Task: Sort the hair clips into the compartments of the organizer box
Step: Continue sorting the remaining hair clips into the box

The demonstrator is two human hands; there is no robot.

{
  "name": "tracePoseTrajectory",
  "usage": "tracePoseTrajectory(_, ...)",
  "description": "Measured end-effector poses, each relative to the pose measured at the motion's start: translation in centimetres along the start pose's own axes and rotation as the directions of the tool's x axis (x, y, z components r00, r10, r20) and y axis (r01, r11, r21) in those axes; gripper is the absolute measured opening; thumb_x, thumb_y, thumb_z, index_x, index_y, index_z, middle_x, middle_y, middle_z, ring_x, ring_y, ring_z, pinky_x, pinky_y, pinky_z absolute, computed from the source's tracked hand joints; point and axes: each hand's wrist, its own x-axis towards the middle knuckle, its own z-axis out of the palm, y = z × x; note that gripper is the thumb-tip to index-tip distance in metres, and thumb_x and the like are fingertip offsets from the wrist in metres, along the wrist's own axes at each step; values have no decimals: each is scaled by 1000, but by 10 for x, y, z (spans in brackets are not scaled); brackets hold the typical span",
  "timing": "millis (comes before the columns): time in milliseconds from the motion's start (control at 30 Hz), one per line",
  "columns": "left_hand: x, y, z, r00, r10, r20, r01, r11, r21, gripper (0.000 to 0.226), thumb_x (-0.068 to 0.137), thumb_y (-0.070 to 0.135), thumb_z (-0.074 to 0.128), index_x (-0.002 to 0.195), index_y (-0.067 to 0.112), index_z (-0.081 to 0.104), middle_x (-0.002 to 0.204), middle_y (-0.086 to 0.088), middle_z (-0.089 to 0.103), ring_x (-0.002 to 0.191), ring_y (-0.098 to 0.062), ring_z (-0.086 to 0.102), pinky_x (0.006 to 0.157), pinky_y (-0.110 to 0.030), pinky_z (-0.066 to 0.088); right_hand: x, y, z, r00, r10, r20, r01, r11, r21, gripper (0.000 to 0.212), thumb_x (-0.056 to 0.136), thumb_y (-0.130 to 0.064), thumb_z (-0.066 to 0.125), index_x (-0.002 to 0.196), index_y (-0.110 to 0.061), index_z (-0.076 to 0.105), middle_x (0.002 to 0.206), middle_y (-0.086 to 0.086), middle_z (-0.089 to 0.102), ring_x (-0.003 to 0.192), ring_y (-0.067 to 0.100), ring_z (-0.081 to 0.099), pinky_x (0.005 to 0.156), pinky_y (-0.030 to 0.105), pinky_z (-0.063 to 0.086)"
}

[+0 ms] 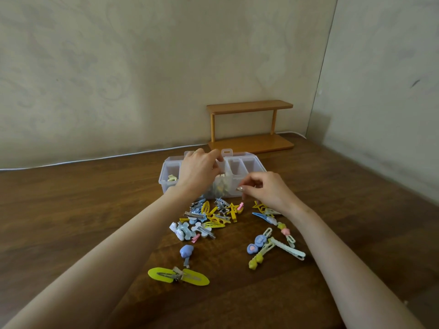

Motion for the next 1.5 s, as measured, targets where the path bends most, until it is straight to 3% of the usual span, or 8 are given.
tracePoseTrajectory(267, -39, -8, -29, 995, 64, -74, -73, 990, -123, 14, 88, 17, 58, 100, 15, 65, 94, 2, 67, 92, -16, 53, 72, -35, 49, -2, -1, 0, 1000, -7, 30, 8, 999, -41, 6, 88, -18, 64, 91, -21, 68, 85, 0, 68, 82, 16, 63, 66, 21, 44)
tracePoseTrajectory(567, -75, -3, -35, 997, 59, 50, -39, 945, -326, 13, 86, 15, 62, 98, 17, 65, 88, 9, 62, 86, -8, 55, 67, -14, 41, -7, -31, -4, 992, 3, 123, 12, 992, -122, 11, 86, -19, 66, 96, -16, 71, 89, -3, 67, 76, 7, 58, 66, 22, 45)
tracePoseTrajectory(667, -82, 3, -35, 995, 64, 77, -28, 917, -398, 12, 85, 13, 63, 96, 15, 65, 87, 7, 63, 84, -10, 59, 70, -18, 45, -19, -38, -9, 981, 14, 194, 15, 989, -150, 11, 85, -18, 68, 96, -19, 71, 90, -6, 67, 81, 5, 59, 72, 22, 47)
tracePoseTrajectory(867, -93, 16, -36, 994, 69, 85, -20, 881, -472, 13, 85, 13, 63, 98, 13, 65, 89, 5, 66, 86, -10, 61, 74, -20, 50, -51, -25, -29, 915, 191, 356, -45, 923, -381, 42, 86, 7, 55, 90, -30, 72, 96, -14, 58, 68, 1, 58, 64, 23, 50)
tracePoseTrajectory(1000, -101, 18, -33, 998, 39, 54, -9, 889, -458, 12, 86, 14, 62, 98, 15, 65, 87, 7, 65, 85, -9, 59, 70, -17, 45, -63, -17, -31, 930, 181, 321, -60, 934, -353, 33, 84, 0, 63, 95, -29, 74, 94, -12, 55, 85, 12, 57, 69, 26, 49)
tracePoseTrajectory(1167, -113, 14, -25, 997, -83, 11, 79, 894, -440, 10, 88, 17, 59, 97, 19, 64, 91, 8, 67, 90, -10, 57, 76, -30, 50, -66, -14, -21, 960, 157, 231, -77, 944, -320, 10, 81, -15, 72, 87, -23, 73, 88, -14, 56, 79, 4, 51, 64, 16, 36)
tracePoseTrajectory(1300, -120, 8, -23, 993, -112, 26, 112, 890, -442, 11, 88, 15, 59, 96, 22, 62, 93, 8, 67, 90, -10, 56, 79, -34, 51, -65, -15, -18, 967, 144, 210, -68, 940, -333, 5, 82, -25, 72, 86, -26, 69, 92, -13, 61, 85, 5, 56, 68, 18, 41)
tracePoseTrajectory(1500, -123, 8, -23, 998, -60, 26, 65, 915, -398, 13, 88, 18, 58, 100, 23, 62, 92, 10, 62, 88, -6, 53, 77, -31, 51, -58, -19, -14, 994, 104, 12, -103, 992, -78, 9, 82, -15, 71, 79, -20, 64, 74, -2, 64, 60, 6, 60, 53, 30, 52)
